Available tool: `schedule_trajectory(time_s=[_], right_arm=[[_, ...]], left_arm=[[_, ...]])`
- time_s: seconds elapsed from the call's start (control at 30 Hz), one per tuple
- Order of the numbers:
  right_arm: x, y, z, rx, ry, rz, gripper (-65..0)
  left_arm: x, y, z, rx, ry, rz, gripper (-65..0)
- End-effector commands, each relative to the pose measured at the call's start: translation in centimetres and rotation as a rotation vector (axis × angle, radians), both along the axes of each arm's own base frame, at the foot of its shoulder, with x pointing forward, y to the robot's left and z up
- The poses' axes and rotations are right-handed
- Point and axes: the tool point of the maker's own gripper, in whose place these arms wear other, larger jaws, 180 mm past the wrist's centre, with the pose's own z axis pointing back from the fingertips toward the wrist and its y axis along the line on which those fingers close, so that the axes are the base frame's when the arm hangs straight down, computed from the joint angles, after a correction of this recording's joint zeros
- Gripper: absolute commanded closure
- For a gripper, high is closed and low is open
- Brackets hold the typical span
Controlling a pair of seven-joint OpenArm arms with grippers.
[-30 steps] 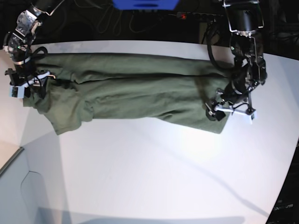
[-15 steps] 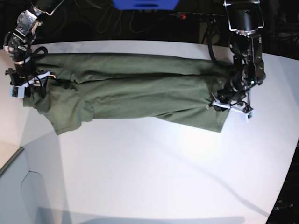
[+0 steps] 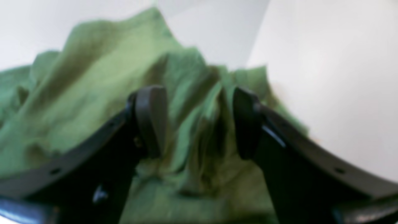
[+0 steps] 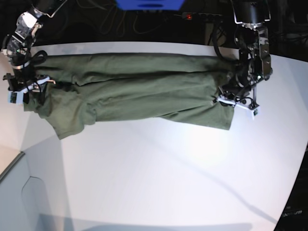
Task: Layout the t-shirt on the table in an organized manner, then fold the t-shirt properly
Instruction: 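Move the left gripper along the shirt end and regrasp with the right gripper, then hold the strip ends with both grippers and pull them taut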
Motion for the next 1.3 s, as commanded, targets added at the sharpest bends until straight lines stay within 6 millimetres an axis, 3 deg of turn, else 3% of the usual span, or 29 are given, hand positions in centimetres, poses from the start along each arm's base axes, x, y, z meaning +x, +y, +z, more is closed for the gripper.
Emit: schedule_trajectory(time_s=[0.0, 0.13, 0.37, 0.6, 0.7, 0.93, 1.27], right_arm=[[1.3, -0.4, 2.1, -0.019, -0.076, 0.005, -33.8], [3.5, 1.2, 2.9, -0.016, -0.103, 0.065, -33.8], [8.5, 5.7, 3.7, 0.014, -0.143, 0.207, -33.8], [12.2, 6.3, 0.0, 0.004, 0.002, 0.273, -33.8], [12.6, 6.0, -1.8, 0.007, 0.072, 0.288, -33.8], [13.1, 5.5, -3.8, 0.065, 0.140, 0.292, -33.8], [11.9, 6.2, -6.8, 0.124, 0.224, 0.276, -32.2]], left_arm=[[-0.1, 0.7, 0.3, 0.012, 0.005, 0.015, 0.0], [-0.1, 2.4, 1.0, 0.019, -0.014, 0.066, 0.0], [-0.1, 2.9, 1.1, 0.026, -0.015, 0.071, 0.0], [-0.1, 2.9, 1.1, 0.026, -0.015, 0.071, 0.0], [-0.1, 2.9, 1.1, 0.026, -0.015, 0.071, 0.0], [0.0, 2.9, 1.1, 0.028, -0.016, 0.071, 0.0], [0.1, 2.9, 1.2, 0.028, -0.019, 0.071, 0.0]])
